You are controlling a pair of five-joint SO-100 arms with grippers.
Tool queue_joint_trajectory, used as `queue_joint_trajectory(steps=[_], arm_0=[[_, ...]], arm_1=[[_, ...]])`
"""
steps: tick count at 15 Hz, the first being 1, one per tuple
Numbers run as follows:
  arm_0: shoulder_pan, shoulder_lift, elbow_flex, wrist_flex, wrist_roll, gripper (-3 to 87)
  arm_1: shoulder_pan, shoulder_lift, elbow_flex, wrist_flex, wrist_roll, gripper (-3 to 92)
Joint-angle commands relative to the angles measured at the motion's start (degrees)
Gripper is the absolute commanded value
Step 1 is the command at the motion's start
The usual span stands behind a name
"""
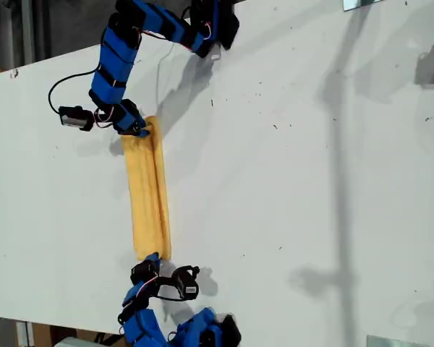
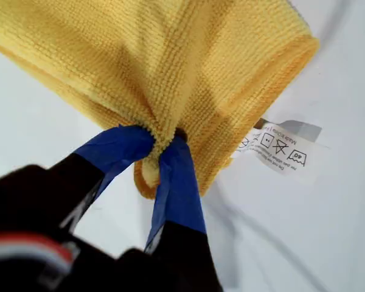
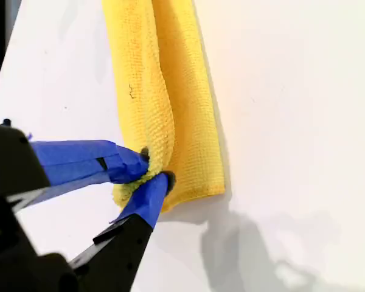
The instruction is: Grasp corners of a square towel and fold twice.
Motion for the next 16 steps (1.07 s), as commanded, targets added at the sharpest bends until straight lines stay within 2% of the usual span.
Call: queue_joint_trajectory(steps=[1, 5, 12, 14, 16], arm_0=[[-1.9, -0.9, -0.9, 0.1, -0.7, -0.3], [-2.0, -7.1, -1.8, -1.8, -3.0, -0.3], [-7.6, -13.9, -5.2, -1.6, -0.8, 0.6], [-7.2, -14.0, -4.7, -1.7, -2.2, 6.4], [-6.9, -12.1, -2.7, -1.3, -3.5, 8.6]], arm_1=[[1.8, 1.8, -1.6, 0.1, -0.2, -0.1], [1.4, -0.1, -2.6, 0.2, -0.2, -0.1], [0.0, -1.3, -4.3, 1.5, -0.4, 0.5], [-0.7, -2.1, -5.9, 3.0, -1.1, 22.5], [-0.4, -1.1, -6.1, 4.3, -1.1, 26.7]])
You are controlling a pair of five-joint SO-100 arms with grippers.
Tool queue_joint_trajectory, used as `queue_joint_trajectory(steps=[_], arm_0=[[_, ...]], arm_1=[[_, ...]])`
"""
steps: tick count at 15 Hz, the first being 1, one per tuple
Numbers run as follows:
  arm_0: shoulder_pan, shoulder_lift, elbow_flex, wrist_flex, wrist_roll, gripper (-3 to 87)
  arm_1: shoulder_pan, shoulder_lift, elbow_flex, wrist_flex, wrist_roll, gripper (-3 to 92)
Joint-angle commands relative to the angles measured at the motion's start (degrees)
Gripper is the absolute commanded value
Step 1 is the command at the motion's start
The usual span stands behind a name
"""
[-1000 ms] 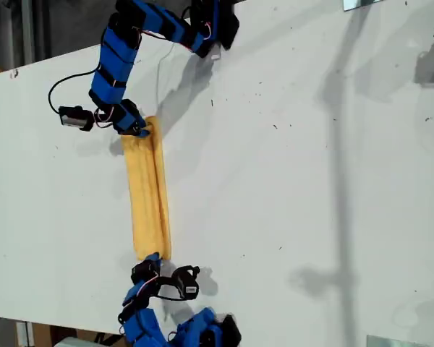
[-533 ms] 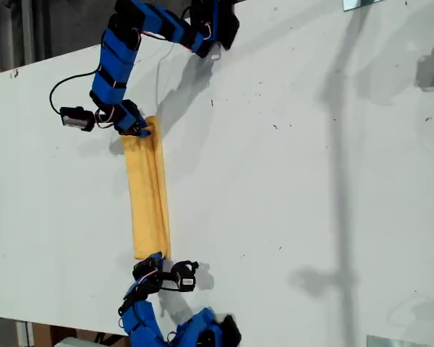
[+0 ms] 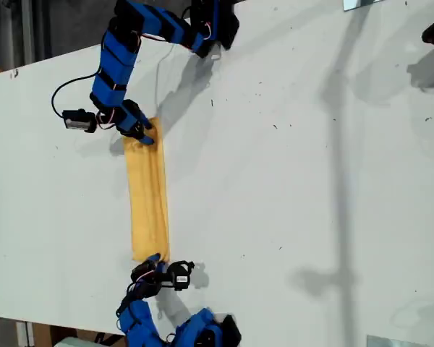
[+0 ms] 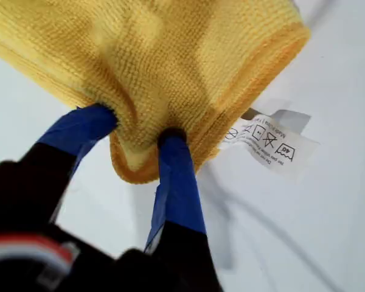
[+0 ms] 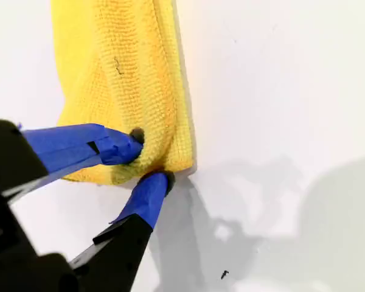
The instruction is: Grasp corners of a square towel and fold twice.
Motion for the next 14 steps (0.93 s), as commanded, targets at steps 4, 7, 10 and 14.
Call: queue_joint_trajectory(steps=[4, 7, 10, 14], arm_0=[[-1.0, 2.0, 0.4, -0.4, -1.3, 8.9], [-0.9, 1.5, -0.2, -0.2, -1.1, 8.9], [-0.9, 0.9, -0.7, 0.1, -0.7, 8.9], [-0.5, 0.8, -1.2, 0.6, 0.2, 8.8]], arm_1=[[4.7, 12.0, 1.5, 3.2, -0.6, 26.7], [9.0, 17.2, 5.0, 3.4, -1.1, 26.6], [6.2, 16.8, 3.1, 4.0, -2.3, 26.7], [7.8, 12.2, 1.8, 2.9, -2.8, 26.5]])
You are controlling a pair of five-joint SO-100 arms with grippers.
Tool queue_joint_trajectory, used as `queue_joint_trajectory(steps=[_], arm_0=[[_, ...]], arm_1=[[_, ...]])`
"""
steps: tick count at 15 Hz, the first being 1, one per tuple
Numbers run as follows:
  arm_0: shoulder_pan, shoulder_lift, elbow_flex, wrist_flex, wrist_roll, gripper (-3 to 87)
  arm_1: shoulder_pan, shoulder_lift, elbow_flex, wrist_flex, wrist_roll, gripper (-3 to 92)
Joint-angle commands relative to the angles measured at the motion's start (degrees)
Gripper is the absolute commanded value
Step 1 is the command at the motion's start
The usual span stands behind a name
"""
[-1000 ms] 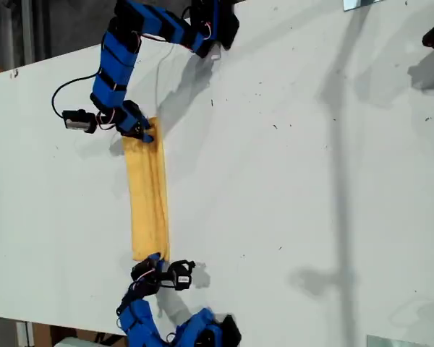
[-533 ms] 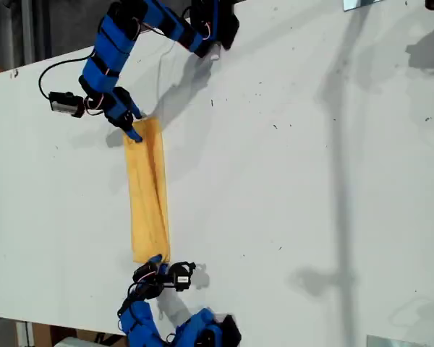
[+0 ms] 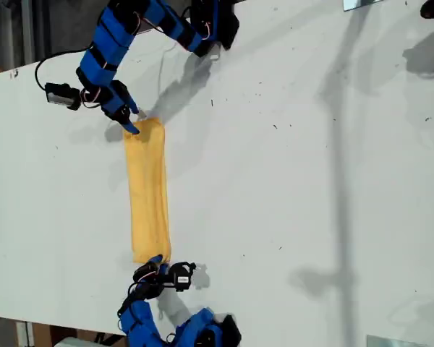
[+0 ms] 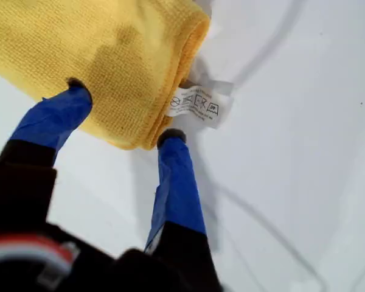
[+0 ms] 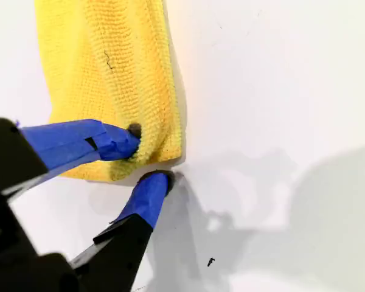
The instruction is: Grasp corners of a square towel and fold twice.
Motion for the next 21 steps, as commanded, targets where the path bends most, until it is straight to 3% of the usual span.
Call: queue_joint_trajectory(steps=[1, 3, 4, 8, 12, 14, 18, 21], arm_0=[[-0.2, 1.2, -2.6, 1.3, 0.8, 9.5], [3.6, 6.6, -2.5, 3.4, 1.5, 30.2], [5.2, 9.2, -2.6, 5.3, 1.6, 33.7], [5.4, 22.6, 0.4, 13.9, -0.8, 26.3], [-3.6, 31.6, 6.9, 17.8, 1.7, 23.6], [-7.4, 32.3, 7.6, 17.8, 4.1, 23.3], [-8.8, 32.2, 16.1, 10.1, 2.1, 22.4], [-6.9, 46.7, 23.1, 15.3, -1.7, 22.0]], arm_1=[[0.0, -0.8, -4.6, -0.7, -1.1, 26.4], [0.4, -3.1, -5.4, -0.9, -1.6, 26.4], [0.7, -4.4, -6.2, -0.9, -1.8, 26.7], [0.4, -5.5, -6.9, -0.7, -1.8, 27.3], [0.6, -6.3, -7.5, -0.7, -2.2, 27.3], [0.7, -7.2, -8.2, -0.5, -2.4, 27.5], [3.3, -17.7, -17.2, 2.7, -5.0, 31.8], [3.6, -28.5, -28.3, 8.5, -7.9, 31.3]])
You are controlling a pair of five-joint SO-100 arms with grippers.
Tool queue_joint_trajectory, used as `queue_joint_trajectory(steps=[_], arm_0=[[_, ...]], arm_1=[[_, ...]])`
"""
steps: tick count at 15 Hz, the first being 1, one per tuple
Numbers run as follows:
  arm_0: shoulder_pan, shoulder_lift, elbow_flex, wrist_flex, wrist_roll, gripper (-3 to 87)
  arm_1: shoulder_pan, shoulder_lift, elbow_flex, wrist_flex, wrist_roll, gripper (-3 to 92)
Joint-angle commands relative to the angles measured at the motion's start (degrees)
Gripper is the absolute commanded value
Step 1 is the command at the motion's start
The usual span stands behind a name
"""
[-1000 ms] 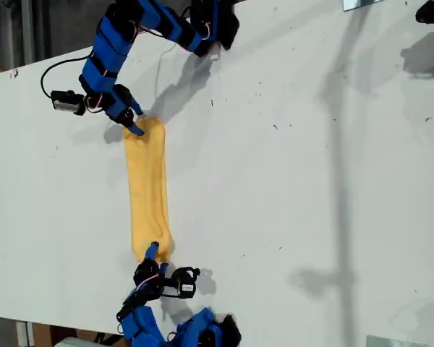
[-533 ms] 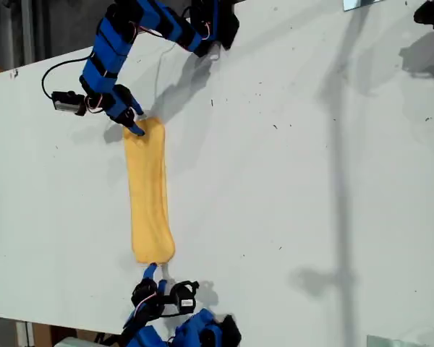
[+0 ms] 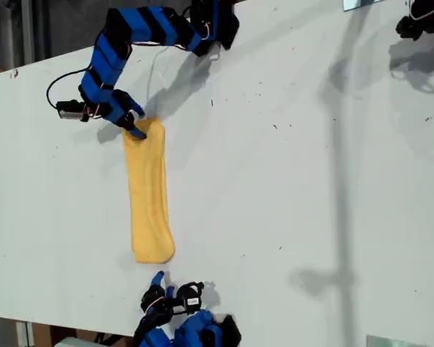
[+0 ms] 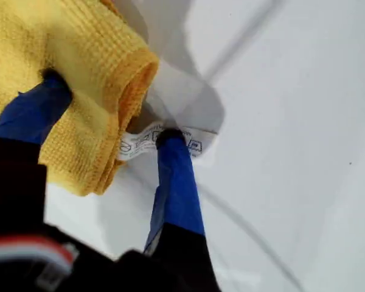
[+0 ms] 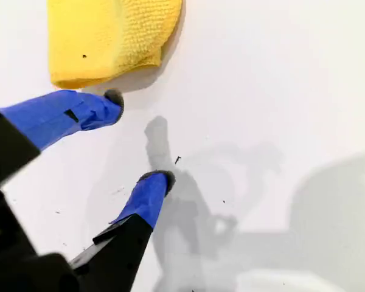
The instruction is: Grasp corners of a square towel and fold twice.
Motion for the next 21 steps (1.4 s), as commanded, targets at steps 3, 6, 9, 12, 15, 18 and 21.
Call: queue_joint_trajectory(steps=[3, 6, 9, 12, 15, 18, 21], arm_0=[[3.1, 45.9, 11.4, 20.2, -4.8, 21.8], [6.1, 55.0, 16.3, 22.1, -7.7, 20.4], [5.8, 55.0, 19.6, 20.8, -9.1, 19.2], [6.0, 55.0, 20.0, 20.7, -9.4, 18.6], [6.2, 55.0, 20.0, 20.7, -9.2, 18.4], [6.1, 55.0, 20.0, 20.7, -9.1, 18.4], [5.7, 55.0, 20.0, 20.7, -9.0, 18.4]], arm_1=[[1.9, -3.9, -6.2, 3.5, -0.6, 6.9], [3.7, -0.8, -1.0, 1.9, 0.5, 0.0], [9.2, 8.7, 10.0, -3.0, 3.4, 0.0], [16.2, 24.2, 24.4, -9.1, 7.5, -0.1], [22.5, 40.2, 35.2, -11.5, 10.0, -0.1], [22.3, 46.5, 34.0, -8.3, 10.6, -0.1], [13.2, 46.9, 23.2, -5.2, 10.6, -0.1]])
